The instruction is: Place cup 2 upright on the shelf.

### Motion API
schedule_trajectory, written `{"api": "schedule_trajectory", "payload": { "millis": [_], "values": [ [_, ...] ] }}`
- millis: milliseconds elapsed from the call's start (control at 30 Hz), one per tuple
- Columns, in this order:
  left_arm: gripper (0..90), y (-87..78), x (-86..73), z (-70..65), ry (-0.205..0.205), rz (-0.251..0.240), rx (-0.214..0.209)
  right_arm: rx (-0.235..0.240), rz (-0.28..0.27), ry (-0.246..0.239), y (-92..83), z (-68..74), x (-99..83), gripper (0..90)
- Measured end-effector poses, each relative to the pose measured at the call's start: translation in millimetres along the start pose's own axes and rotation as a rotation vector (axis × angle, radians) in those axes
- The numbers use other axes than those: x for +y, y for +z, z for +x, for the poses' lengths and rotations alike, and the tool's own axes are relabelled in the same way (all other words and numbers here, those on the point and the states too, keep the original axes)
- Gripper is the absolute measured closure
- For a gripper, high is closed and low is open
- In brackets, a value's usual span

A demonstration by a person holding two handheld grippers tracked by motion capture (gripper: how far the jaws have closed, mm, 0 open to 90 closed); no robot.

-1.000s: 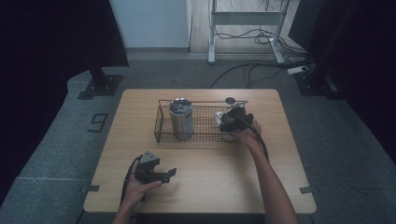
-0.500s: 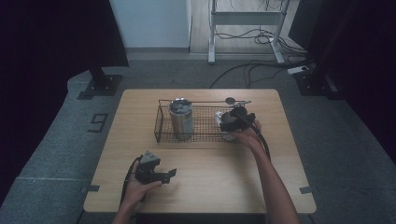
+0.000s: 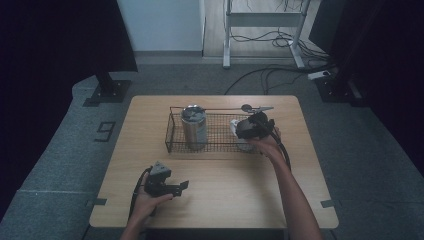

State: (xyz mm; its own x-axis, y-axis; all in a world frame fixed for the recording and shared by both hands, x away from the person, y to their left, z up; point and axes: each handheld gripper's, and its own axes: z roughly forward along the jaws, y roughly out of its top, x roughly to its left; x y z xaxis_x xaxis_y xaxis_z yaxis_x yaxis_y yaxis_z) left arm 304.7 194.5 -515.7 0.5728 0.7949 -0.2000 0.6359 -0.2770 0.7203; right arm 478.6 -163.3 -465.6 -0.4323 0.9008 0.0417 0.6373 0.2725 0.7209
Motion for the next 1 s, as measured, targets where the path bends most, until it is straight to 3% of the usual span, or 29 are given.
{"api": "schedule_trajectory", "payload": {
  "millis": [167,533,867,1000],
  "values": [
    [13.1,-0.6,0.2,0.0,-0.001,-0.003,0.000,0.006,-0.073,0.018,-10.8,-2.3,-0.2,0.0],
    [13.1,-0.5,0.2,-0.1,-0.003,-0.004,0.001,0.020,-0.151,0.061,-26.8,-13.6,-14.6,0.2],
    [13.1,0.6,0.1,-1.3,0.003,0.001,0.002,0.038,-0.181,0.072,-47.6,-22.6,-33.7,1.5],
    [13.1,0.6,0.0,-1.4,0.004,0.002,0.003,0.058,-0.192,0.060,-60.0,-22.6,-49.1,4.1]
  ]
}}
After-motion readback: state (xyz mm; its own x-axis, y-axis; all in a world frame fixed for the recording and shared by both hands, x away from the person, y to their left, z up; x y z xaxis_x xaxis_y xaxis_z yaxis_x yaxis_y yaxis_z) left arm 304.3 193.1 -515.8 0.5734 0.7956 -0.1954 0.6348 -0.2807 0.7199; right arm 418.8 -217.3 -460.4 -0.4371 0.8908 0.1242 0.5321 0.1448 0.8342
